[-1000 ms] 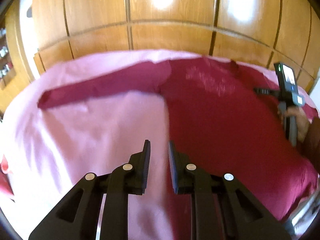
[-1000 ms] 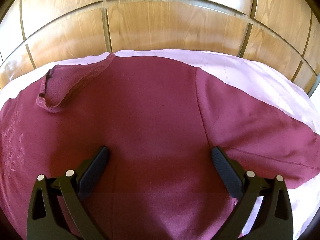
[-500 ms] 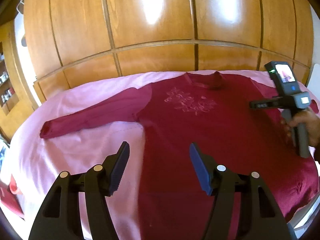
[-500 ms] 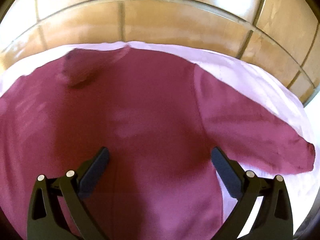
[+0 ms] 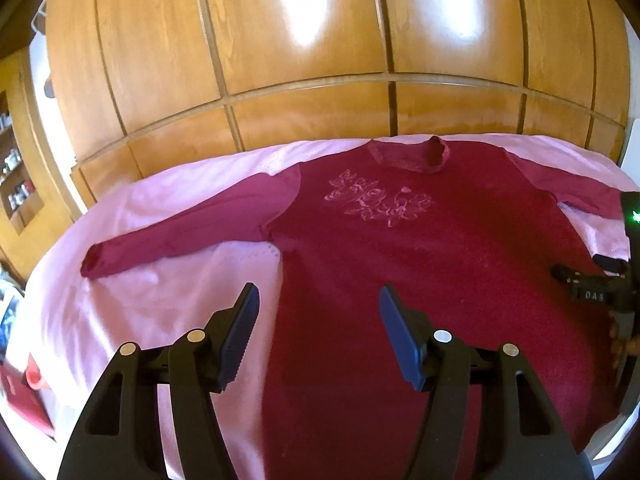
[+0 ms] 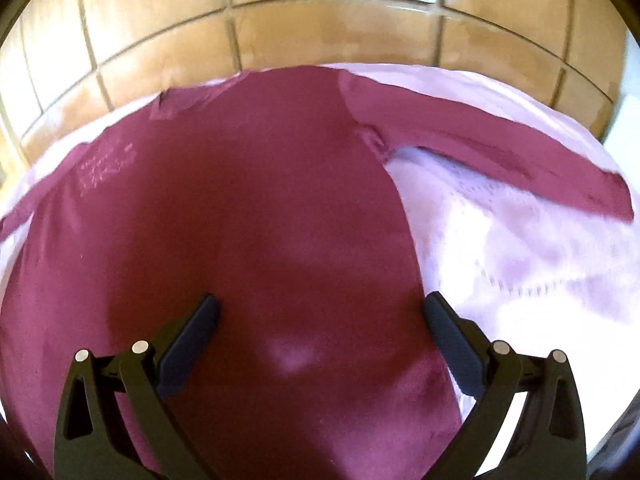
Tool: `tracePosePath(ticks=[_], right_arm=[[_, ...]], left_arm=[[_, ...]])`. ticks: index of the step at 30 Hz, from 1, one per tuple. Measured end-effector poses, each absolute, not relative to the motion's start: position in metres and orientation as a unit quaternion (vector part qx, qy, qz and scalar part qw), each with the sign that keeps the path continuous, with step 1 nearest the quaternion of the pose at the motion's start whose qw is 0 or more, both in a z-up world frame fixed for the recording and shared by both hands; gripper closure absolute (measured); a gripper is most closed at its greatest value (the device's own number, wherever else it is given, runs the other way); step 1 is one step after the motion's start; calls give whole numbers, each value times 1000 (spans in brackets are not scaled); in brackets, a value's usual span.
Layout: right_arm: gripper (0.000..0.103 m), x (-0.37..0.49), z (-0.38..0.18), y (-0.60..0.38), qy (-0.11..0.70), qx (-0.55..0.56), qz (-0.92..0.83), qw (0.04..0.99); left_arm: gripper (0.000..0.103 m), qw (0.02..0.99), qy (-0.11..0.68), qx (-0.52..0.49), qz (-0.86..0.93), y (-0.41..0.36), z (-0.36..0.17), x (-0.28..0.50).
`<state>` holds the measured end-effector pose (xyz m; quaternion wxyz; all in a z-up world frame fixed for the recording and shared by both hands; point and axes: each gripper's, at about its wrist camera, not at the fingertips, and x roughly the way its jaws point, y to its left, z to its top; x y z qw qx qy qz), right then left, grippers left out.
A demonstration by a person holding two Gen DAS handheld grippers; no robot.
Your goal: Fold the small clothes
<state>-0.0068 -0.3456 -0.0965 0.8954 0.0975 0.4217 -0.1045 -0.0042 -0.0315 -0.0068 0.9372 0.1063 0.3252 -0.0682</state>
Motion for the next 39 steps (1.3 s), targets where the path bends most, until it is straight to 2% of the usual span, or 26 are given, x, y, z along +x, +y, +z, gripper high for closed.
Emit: tracePosePath(ticks=[16, 32, 37, 38, 39], right_arm=[[2, -7, -100, -358, 405, 136, -85, 900], [2, -12, -101, -359, 388, 143, -79, 907], [2, -10, -92, -367, 410, 163, -64, 895], [4, -11, -85, -380, 408, 196, -58, 890], [10, -14, -81, -392, 400, 219, -64, 888]], left_arm=[[41, 923, 325, 163, -123, -95, -23, 4], [41, 910, 351, 175, -133, -112, -43, 22], [41, 902, 365, 191, -125, -113, -59, 31], [41, 901, 370, 191, -122, -111, -63, 34], [38, 899, 375, 189, -120, -108, -67, 37]])
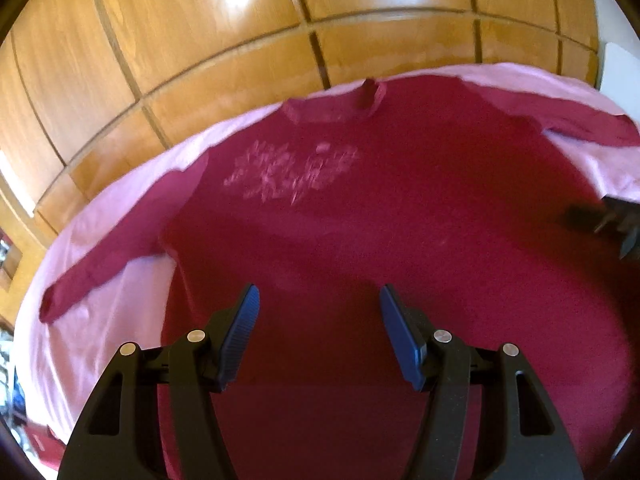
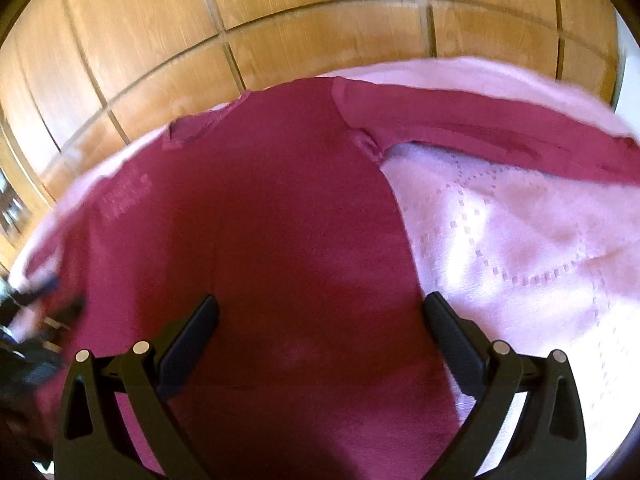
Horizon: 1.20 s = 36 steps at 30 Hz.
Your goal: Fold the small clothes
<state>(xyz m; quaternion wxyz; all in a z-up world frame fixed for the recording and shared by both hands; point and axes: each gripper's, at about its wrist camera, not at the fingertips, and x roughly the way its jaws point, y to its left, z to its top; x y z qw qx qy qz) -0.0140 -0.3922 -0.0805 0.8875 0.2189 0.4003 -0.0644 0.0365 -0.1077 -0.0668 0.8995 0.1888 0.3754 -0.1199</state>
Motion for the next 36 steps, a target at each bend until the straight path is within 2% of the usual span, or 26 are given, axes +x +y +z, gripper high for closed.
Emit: tracePosePath(ticks=[1, 3, 6, 13, 15, 18, 19, 21, 22, 29, 32, 36], right_arm=[[14, -17, -76, -407, 391, 241, -76, 885], [30, -27, -70, -447, 369, 296, -112, 874], [42, -41, -69, -513, 346, 346, -186, 852], [43, -56, -87, -631, 311, 432, -299, 792], [49, -56, -93, -655, 300, 452, -313, 780], [52, -44, -92, -678, 301, 447, -340, 771], [55, -40, -91, -682, 305, 443, -345, 769], [88, -25, -85, -689, 326, 415, -359, 770], [93, -19, -82, -692, 336, 400, -362, 772], [96, 30, -4, -644, 317, 296, -287, 854], [96, 61, 33, -583, 302, 254, -209, 895], [96, 108, 54, -495, 304, 223, -104, 920]], left_arm=[[34, 900, 379, 181, -119, -103, -71, 39], [26, 904, 378, 161, -119, -95, -75, 42], [24, 903, 390, 125, -130, -86, -80, 47], [23, 901, 399, 88, -142, -77, -83, 51], [22, 902, 398, 89, -142, -78, -83, 52], [22, 901, 400, 91, -142, -78, -84, 53], [22, 901, 400, 90, -141, -79, -84, 53], [21, 901, 401, 90, -142, -78, -84, 54], [21, 900, 402, 90, -142, -78, -84, 54], [21, 897, 407, 81, -151, -75, -82, 56], [21, 895, 411, 64, -163, -69, -75, 58], [21, 895, 409, 17, -179, -51, -58, 63]])
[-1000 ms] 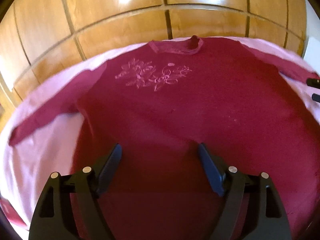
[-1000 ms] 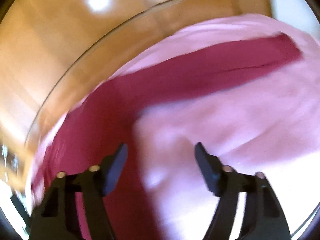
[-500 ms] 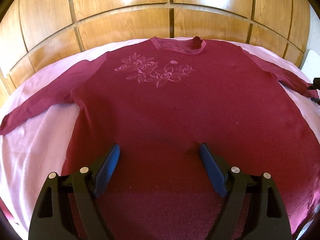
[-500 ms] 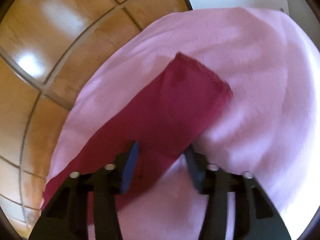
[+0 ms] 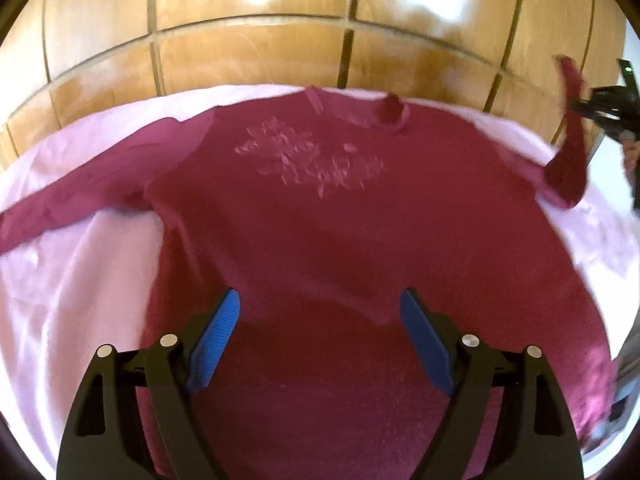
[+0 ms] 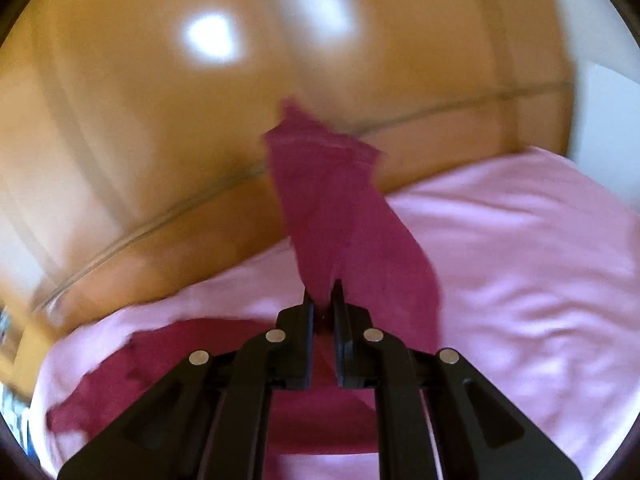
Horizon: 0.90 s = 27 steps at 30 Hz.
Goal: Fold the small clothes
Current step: 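Grasp a sleeve with the right gripper and fold it across the body while the left gripper grasps the sweater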
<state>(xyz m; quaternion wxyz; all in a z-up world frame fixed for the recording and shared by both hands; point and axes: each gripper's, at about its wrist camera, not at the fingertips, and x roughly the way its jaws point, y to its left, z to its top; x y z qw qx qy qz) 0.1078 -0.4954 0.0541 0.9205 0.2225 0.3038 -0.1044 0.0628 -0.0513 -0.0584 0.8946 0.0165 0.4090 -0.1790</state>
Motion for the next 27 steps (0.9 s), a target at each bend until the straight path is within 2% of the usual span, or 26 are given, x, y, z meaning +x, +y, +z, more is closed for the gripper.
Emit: tracePosePath(ticks=[7, 8, 9, 11, 13, 15, 18, 19, 21, 24, 26, 27], right_arm=[[95, 166, 38, -325, 357, 149, 57, 920], [90, 170, 32, -305, 370, 131, 74, 917], [72, 175, 25, -284, 382, 108, 88, 913], [46, 171, 21, -270, 382, 92, 96, 915], [40, 154, 21, -271, 374, 90, 95, 918], [25, 142, 19, -284, 372, 94, 79, 920], [9, 114, 6, -298, 385, 73, 52, 919], [7, 102, -2, -303, 396, 53, 34, 916], [3, 83, -19, -311, 419, 17, 3, 908], [2, 61, -50, -324, 448, -15, -40, 893], [2, 52, -71, -333, 462, 9, -48, 886], [2, 44, -77, -340, 441, 45, -47, 895]], left_arm=[[21, 887, 415, -88, -184, -11, -38, 83], [21, 885, 415, -102, -184, -6, -36, 86], [21, 884, 414, -114, -185, -2, -33, 89], [21, 886, 408, -126, -182, 6, -29, 95], [21, 888, 403, -131, -181, 12, -25, 102], [22, 888, 401, -132, -182, 14, -24, 107], [31, 889, 400, -129, -183, 12, -23, 122], [32, 888, 400, -131, -184, 11, -23, 128], [44, 889, 398, -132, -186, 8, -23, 141], [45, 886, 402, -130, -192, -1, -25, 161], [45, 879, 411, -136, -199, -12, -28, 179], [45, 878, 415, -134, -200, -17, -30, 187]])
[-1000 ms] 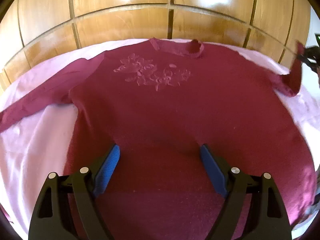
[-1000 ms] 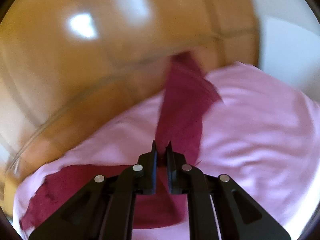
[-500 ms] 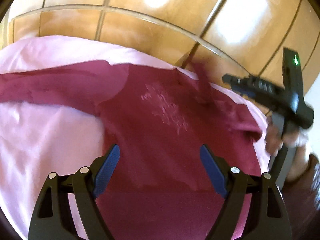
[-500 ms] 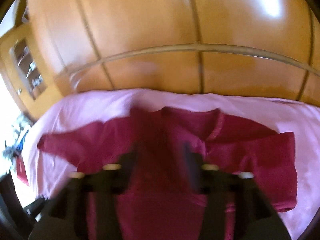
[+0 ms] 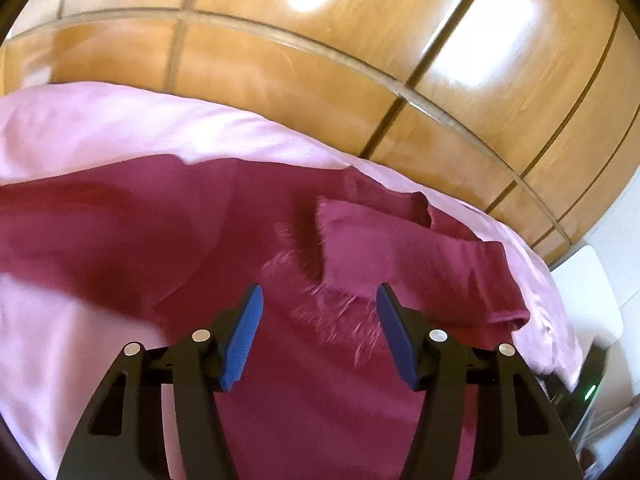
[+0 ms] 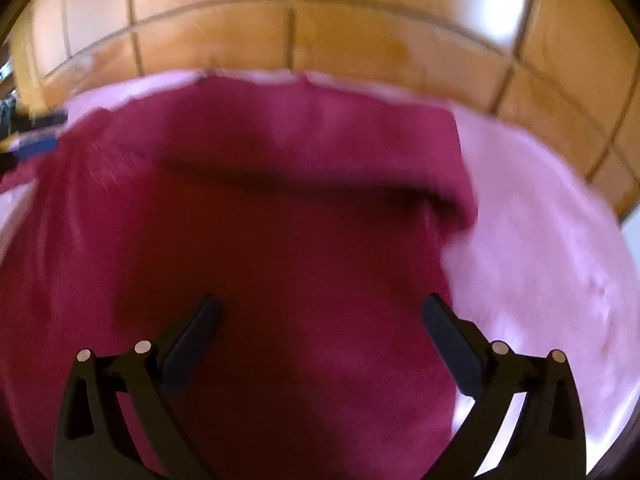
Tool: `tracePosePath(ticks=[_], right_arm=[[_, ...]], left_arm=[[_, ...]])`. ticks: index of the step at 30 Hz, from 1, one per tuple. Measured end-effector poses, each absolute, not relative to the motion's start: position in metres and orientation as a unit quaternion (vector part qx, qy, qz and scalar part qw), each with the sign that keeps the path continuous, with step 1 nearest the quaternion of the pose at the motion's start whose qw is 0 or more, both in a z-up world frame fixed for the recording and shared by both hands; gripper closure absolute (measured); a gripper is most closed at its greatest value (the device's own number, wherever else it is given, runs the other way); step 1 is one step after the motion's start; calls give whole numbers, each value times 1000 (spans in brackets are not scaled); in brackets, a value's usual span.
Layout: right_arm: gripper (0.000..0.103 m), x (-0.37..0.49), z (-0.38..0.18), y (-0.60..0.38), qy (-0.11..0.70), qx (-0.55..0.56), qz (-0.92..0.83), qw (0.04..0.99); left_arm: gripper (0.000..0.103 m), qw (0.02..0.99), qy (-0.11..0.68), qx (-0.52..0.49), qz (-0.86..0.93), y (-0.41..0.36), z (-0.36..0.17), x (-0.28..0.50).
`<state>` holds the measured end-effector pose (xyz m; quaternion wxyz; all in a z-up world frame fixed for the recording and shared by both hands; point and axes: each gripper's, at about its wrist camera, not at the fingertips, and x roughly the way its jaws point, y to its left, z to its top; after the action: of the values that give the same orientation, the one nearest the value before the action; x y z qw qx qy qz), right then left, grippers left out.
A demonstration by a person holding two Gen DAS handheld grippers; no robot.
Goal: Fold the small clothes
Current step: 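Grasp a sleeve with the right gripper and fold it across the body while the left gripper grasps the sweater, then grasp the other sleeve cuff with the left gripper and lift it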
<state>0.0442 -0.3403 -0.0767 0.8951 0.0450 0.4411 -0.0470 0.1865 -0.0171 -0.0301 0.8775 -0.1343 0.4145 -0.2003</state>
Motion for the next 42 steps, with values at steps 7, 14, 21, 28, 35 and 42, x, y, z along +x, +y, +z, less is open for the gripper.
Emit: tracePosePath(ticks=[7, 14, 21, 28, 35, 42], right_arm=[[2, 43, -74, -352, 431, 73, -38, 899], [2, 39, -79, -351, 430, 76, -34, 899], [2, 41, -72, -351, 439, 77, -37, 894], [2, 72, -11, -367, 374, 153, -31, 914], [2, 148, -75, -363, 467, 109, -84, 873], [2, 135, -78, -351, 446, 80, -97, 886]], left_arm=[[45, 850, 467, -131, -206, -57, -59, 237], [94, 866, 426, -158, -209, -53, -36, 233], [94, 889, 413, -128, -153, -7, -38, 215], [94, 884, 441, -79, -135, -14, -70, 213], [91, 901, 417, -40, -111, -15, -80, 207], [91, 898, 423, -52, -114, -13, -84, 211]])
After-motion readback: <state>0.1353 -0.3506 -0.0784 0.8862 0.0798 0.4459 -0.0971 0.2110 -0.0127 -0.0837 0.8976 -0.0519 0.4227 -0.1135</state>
